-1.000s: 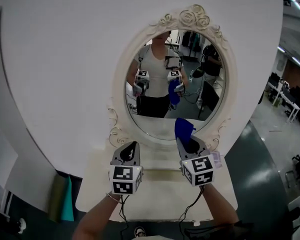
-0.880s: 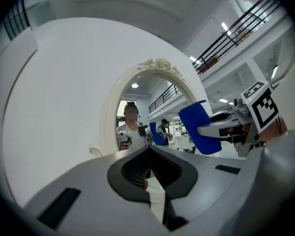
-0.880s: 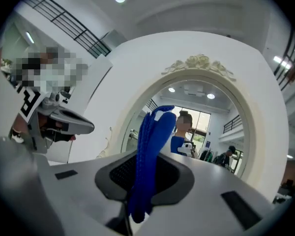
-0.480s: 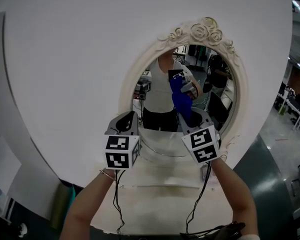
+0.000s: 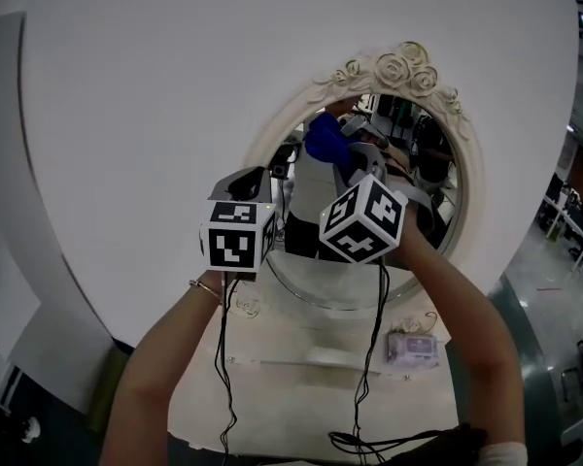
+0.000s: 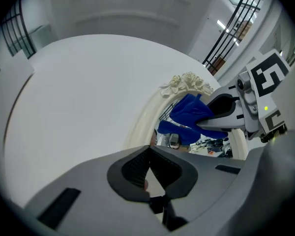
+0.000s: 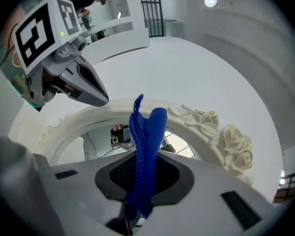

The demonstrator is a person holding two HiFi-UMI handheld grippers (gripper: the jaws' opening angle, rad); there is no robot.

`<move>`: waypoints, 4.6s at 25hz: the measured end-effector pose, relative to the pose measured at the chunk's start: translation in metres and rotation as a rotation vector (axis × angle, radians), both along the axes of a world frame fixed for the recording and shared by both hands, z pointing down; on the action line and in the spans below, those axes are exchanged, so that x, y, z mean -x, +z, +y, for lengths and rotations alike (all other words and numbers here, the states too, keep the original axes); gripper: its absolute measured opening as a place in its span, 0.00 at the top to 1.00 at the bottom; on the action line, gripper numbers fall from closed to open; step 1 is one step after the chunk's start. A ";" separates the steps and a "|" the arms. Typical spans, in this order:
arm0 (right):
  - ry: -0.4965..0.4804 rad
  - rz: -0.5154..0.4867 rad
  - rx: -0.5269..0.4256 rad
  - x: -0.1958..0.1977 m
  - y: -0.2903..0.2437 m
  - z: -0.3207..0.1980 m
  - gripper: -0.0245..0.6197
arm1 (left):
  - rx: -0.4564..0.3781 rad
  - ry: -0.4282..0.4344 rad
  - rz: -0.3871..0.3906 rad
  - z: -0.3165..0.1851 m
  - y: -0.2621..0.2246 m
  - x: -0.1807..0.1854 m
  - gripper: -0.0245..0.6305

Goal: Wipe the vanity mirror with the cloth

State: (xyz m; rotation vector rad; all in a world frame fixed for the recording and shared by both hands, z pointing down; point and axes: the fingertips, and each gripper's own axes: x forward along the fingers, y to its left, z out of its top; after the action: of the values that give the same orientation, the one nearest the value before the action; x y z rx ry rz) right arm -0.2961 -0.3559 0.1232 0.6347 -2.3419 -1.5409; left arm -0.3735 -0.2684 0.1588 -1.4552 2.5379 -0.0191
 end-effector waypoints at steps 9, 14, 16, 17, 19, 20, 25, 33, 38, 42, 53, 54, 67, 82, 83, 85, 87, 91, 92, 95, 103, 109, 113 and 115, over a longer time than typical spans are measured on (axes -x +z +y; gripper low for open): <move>0.081 0.012 -0.071 0.014 -0.023 -0.016 0.85 | -0.003 -0.048 -0.009 0.019 -0.020 0.015 0.95; 0.069 0.022 -0.067 0.021 -0.012 -0.010 0.85 | 0.015 -0.075 0.009 0.027 -0.002 0.021 0.95; 0.063 0.032 -0.061 0.025 -0.005 -0.005 0.85 | 0.020 -0.081 0.023 0.029 0.007 0.023 0.95; 0.060 0.037 -0.056 0.027 -0.001 -0.002 0.85 | 0.024 -0.083 0.030 0.030 0.011 0.024 0.95; 0.050 0.053 -0.045 0.033 0.010 0.005 0.85 | 0.035 -0.084 0.046 0.031 0.021 0.025 0.95; 0.044 0.067 -0.043 0.037 0.017 0.009 0.85 | 0.040 -0.085 0.054 0.031 0.027 0.025 0.95; 0.006 0.170 -0.058 0.060 0.070 0.026 0.85 | 0.070 -0.103 0.103 0.032 0.065 0.030 0.95; -0.029 0.280 -0.091 0.078 0.158 0.037 0.85 | 0.167 -0.124 0.207 0.045 0.161 0.041 0.95; -0.044 0.331 -0.094 0.078 0.203 0.035 0.85 | 0.187 -0.121 0.256 0.043 0.205 0.045 0.95; -0.052 0.403 -0.050 0.072 0.258 0.033 0.85 | 0.212 -0.118 0.292 0.043 0.240 0.040 0.95; -0.029 0.591 0.135 0.047 0.393 0.019 0.85 | 0.280 -0.084 0.386 0.042 0.320 0.020 0.95; -0.034 0.597 0.134 0.045 0.398 0.018 0.85 | 0.287 -0.081 0.386 0.040 0.324 0.018 0.95; -0.121 0.435 0.186 0.016 0.307 0.024 0.85 | 0.209 -0.025 0.273 -0.003 0.247 -0.003 0.95; 0.123 0.109 -0.310 -0.032 0.011 -0.044 0.85 | 0.052 0.036 -0.064 -0.062 0.016 -0.043 0.95; 0.140 0.101 -0.336 -0.035 -0.003 -0.047 0.85 | 0.035 0.037 -0.076 -0.063 0.000 -0.044 0.95; 0.170 0.078 -0.360 -0.040 -0.031 -0.054 0.85 | -0.003 0.049 -0.079 -0.066 -0.028 -0.047 0.95; 0.184 0.052 -0.373 -0.043 -0.051 -0.057 0.85 | -0.020 0.054 -0.079 -0.068 -0.047 -0.048 0.95; 0.202 0.012 -0.422 -0.045 -0.074 -0.055 0.85 | -0.033 0.056 -0.089 -0.068 -0.065 -0.052 0.95; 0.214 0.008 -0.432 -0.046 -0.077 -0.056 0.85 | -0.035 0.058 -0.094 -0.068 -0.066 -0.053 0.95; 0.257 0.016 -0.457 -0.045 -0.079 -0.063 0.85 | -0.041 0.066 -0.089 -0.067 -0.061 -0.056 0.95; 0.241 0.041 -0.403 -0.038 -0.046 -0.069 0.85 | -0.002 0.064 -0.044 -0.069 -0.024 -0.049 0.95; 0.210 0.093 -0.336 -0.035 0.009 -0.065 0.85 | 0.061 0.067 0.000 -0.075 0.018 -0.053 0.95; 0.193 0.146 -0.327 -0.032 0.055 -0.066 0.85 | 0.096 0.081 0.058 -0.084 0.058 -0.058 0.95; 0.176 0.180 -0.310 -0.031 0.083 -0.064 0.85 | 0.102 0.080 0.101 -0.085 0.079 -0.056 0.95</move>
State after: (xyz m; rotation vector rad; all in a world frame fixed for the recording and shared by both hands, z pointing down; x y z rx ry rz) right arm -0.2647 -0.4203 0.2065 0.7155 -1.8817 -1.8104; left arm -0.3175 -0.3529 0.2374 -1.6339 2.5901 -0.0651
